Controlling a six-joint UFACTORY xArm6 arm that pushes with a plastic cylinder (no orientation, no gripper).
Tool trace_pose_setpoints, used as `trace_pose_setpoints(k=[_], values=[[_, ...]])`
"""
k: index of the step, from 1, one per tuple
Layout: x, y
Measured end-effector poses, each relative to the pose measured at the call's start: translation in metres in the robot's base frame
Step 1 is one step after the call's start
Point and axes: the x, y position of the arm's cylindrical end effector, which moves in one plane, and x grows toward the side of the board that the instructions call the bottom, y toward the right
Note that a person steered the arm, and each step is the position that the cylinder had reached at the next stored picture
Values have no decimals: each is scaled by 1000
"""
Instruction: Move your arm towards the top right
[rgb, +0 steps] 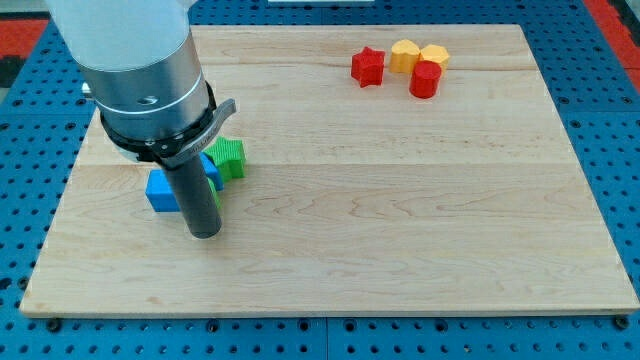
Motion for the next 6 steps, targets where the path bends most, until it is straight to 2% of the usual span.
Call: trace_pose_setpoints(k=[2,3,4,5,6], values=[[3,16],[-15,126],[-71,218],[-187,272],[-243,359]])
